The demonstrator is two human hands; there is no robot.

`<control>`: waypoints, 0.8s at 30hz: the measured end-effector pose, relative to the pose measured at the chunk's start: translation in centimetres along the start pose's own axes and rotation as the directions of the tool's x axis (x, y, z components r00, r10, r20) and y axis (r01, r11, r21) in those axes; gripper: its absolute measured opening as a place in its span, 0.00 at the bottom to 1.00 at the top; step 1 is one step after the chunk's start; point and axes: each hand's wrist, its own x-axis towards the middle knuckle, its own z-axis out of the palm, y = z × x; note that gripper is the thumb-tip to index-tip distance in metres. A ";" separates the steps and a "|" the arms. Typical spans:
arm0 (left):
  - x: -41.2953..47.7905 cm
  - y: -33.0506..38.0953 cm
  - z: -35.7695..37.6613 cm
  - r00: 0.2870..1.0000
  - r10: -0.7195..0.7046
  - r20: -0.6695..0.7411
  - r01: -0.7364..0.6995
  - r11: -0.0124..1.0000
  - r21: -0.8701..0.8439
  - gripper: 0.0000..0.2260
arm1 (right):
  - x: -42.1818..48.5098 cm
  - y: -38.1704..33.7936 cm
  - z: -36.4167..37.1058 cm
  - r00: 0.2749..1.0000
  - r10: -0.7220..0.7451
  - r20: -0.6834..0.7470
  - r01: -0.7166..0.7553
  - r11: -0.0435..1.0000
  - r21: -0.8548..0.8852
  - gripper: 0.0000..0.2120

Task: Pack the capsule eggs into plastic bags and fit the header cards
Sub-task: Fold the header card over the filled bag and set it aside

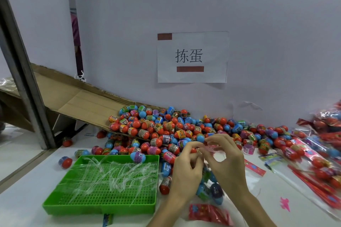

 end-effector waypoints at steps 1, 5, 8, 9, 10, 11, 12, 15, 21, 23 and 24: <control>0.1 0.0 0.0 1.000 -0.014 0.007 0.014 1.000 -0.019 0.10 | 0.0 0.2 0.0 1.000 -0.008 0.005 0.008 1.000 -0.016 0.11; 0.3 0.0 0.0 1.000 0.002 0.016 -0.002 1.000 -0.004 0.08 | 0.0 0.4 0.0 1.000 0.002 0.025 -0.001 0.999 -0.036 0.12; 0.3 -0.2 0.0 1.000 0.006 -0.003 -0.006 1.000 0.003 0.08 | -0.1 0.4 0.0 0.999 0.003 0.034 -0.002 1.000 -0.023 0.11; 0.3 -0.1 0.0 1.000 -0.001 -0.004 0.001 1.000 -0.003 0.08 | -0.2 0.4 0.1 0.999 0.001 0.039 -0.001 1.000 -0.014 0.11; 0.3 -0.1 0.0 1.000 -0.007 -0.005 0.007 1.000 -0.009 0.08 | -0.2 0.4 0.0 0.999 0.000 0.043 0.000 1.000 -0.007 0.11; 0.3 0.0 0.0 1.000 -0.010 -0.009 0.010 1.000 -0.015 0.09 | -0.1 0.5 0.0 0.999 -0.002 0.047 0.002 1.000 -0.002 0.11; 0.3 0.0 0.0 1.000 -0.012 -0.015 0.012 1.000 -0.017 0.09 | -0.1 0.5 0.0 0.999 -0.004 0.051 0.004 1.000 0.005 0.10; 0.2 0.0 -0.1 0.999 -0.018 -0.029 0.018 1.000 0.000 0.10 | -0.1 0.6 -0.1 0.998 -0.006 0.065 0.006 1.000 0.015 0.09; 0.1 -0.1 -0.2 0.998 0.024 -0.052 -0.019 0.996 0.088 0.13 | -0.2 0.7 0.0 0.996 0.001 0.090 0.000 1.000 -0.010 0.09; 0.1 0.0 -0.2 0.998 0.040 -0.051 -0.035 0.995 0.089 0.15 | -0.2 0.8 0.0 0.995 0.002 0.099 0.000 1.000 -0.020 0.07; 0.1 0.1 -0.2 0.998 0.048 -0.046 -0.043 0.995 0.091 0.16 | -0.3 0.9 0.0 0.995 0.006 0.102 -0.004 1.000 -0.019 0.06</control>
